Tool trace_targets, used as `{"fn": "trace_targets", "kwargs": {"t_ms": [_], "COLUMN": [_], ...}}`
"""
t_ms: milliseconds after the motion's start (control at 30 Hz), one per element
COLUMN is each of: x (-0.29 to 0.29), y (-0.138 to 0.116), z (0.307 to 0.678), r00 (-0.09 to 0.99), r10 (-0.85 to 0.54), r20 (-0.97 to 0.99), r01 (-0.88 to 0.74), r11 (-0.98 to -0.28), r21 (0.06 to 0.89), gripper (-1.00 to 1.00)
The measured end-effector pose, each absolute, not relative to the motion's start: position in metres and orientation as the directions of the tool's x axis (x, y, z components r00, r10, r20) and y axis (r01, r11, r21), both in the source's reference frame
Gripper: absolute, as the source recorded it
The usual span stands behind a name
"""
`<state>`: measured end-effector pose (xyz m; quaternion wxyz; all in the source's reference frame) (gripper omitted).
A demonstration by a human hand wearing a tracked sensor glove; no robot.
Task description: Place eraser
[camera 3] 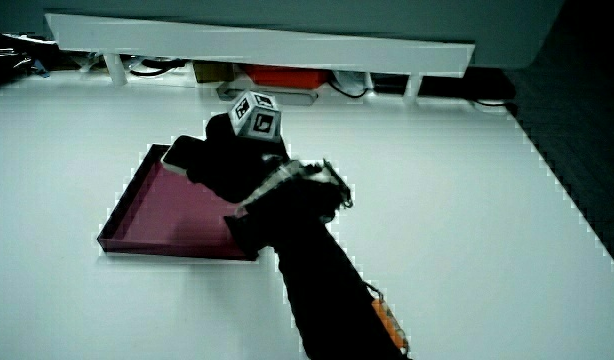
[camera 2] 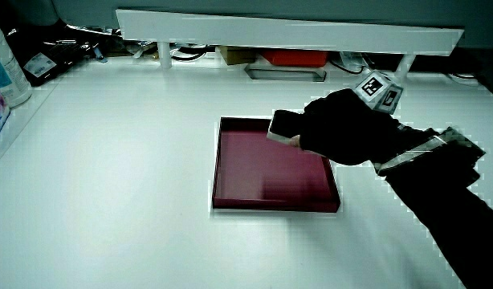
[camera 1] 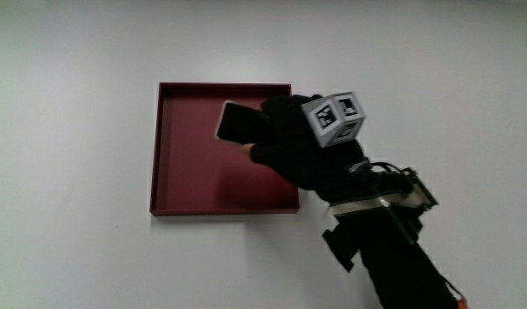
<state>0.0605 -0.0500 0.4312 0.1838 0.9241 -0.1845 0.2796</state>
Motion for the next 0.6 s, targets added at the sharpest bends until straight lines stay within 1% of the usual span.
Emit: {"fn": "trace_targets", "kwargs": {"t_ms": [33,67,133,333,600], "x": [0.057,0.054,0.049,0.040,0.033], "y": [-0.049,-0.048,-0.046,-0.043,-0.041], "z": [0.432,0.436,0.441,0.462,0.484], "r00": [0.773,0.766,0.779,0.780,0.823], "r10": [-0.240,-0.239,-0.236,-0.224,-0.198], "r20": [0.587,0.597,0.581,0.584,0.533], "r01": [-0.447,-0.461,-0.452,-0.471,-0.448], "r11": [-0.863,-0.851,-0.853,-0.825,-0.802], "r21": [0.235,0.250,0.259,0.313,0.394], "gripper": [0.00,0.00,0.00,0.00,0.00]}}
